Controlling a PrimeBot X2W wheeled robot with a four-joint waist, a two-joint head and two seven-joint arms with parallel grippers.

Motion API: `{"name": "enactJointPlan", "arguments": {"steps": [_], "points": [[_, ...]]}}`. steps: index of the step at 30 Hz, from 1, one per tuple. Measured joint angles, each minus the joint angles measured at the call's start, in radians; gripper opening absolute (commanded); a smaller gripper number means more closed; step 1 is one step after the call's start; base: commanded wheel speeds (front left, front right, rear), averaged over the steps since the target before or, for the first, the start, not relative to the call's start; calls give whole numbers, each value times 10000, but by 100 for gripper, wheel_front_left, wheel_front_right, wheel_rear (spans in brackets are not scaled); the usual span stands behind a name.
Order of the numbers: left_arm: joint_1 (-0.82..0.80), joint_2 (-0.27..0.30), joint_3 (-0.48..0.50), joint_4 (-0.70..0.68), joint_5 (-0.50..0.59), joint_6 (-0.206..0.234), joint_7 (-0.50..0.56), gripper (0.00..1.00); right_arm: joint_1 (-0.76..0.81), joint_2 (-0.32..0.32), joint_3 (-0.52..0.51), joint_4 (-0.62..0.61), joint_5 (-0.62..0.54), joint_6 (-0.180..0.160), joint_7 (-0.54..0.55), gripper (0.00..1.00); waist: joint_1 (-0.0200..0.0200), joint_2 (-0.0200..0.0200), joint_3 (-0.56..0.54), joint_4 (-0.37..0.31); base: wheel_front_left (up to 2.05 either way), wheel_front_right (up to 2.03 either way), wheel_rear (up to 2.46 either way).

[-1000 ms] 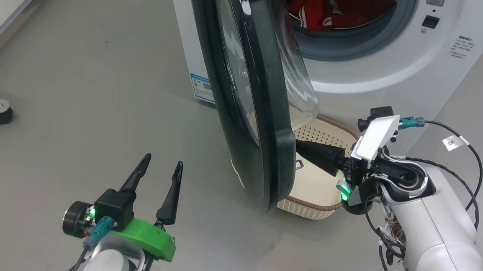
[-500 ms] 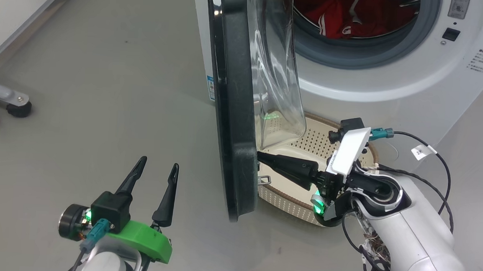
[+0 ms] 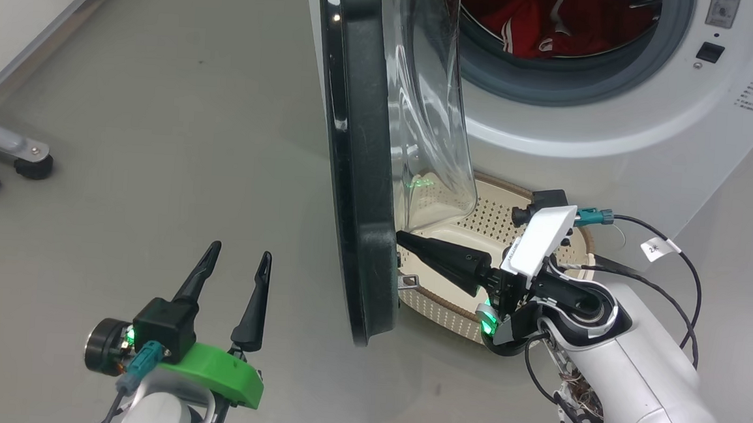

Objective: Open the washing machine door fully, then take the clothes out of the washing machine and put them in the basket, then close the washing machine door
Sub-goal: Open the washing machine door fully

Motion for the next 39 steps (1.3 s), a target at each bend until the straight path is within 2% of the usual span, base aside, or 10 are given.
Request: {"name": "enactJointPlan", "arguments": {"steps": [7, 15, 16, 17, 18, 19, 20, 24, 33, 39], "points": [[56, 0, 198, -82, 0, 46, 0, 100, 43, 13, -410, -301, 180, 0, -644, 0, 0, 0, 29, -197, 0, 0, 0], [105, -2, 314, -151, 0, 54, 0, 100, 522, 4, -1549, -1154, 4, 0, -1659, 0, 0, 0, 43, -513, 0, 0, 0], [105, -2, 313, -153, 0, 54, 0, 100, 636, -31, -1645, -1281, -105, 0, -1783, 9, 0, 0, 39, -551, 0, 0, 0], [108, -2, 320, -153, 0, 54, 0, 100, 750, -56, -1743, -1361, -199, 0, -1919, 38, 0, 0, 32, -586, 0, 0, 0], [113, -2, 334, -153, 0, 56, 0, 100, 883, -117, -1822, -1429, -290, 0, -2050, 60, 0, 0, 20, -622, 0, 0, 0], [122, -2, 345, -153, 2, 56, 0, 100, 1012, -219, -1858, -1488, -449, 0, -2161, 92, 0, 0, 8, -657, 0, 0, 0], [137, 0, 360, -151, 2, 56, 0, 100, 1141, -332, -1900, -1524, -669, 0, -2320, 100, 0, 0, -8, -692, 0, 0, 0], [222, -2, 403, -121, 105, 58, 0, 100, 1636, -742, -2065, -1647, -1574, 0, -3087, 100, 0, 0, -96, -832, 0, 0, 0], [313, 2, 635, -65, 211, 69, 0, 100, 2616, -1081, -2197, -1969, -3494, 0, -5001, 100, 0, 0, -315, -1173, 0, 0, 0], [399, 2, 654, 10, 249, 69, 0, 100, 3147, -1626, -2132, -1921, -5108, 0, -6295, 100, 0, 0, -463, -1329, 0, 0, 0]]}}
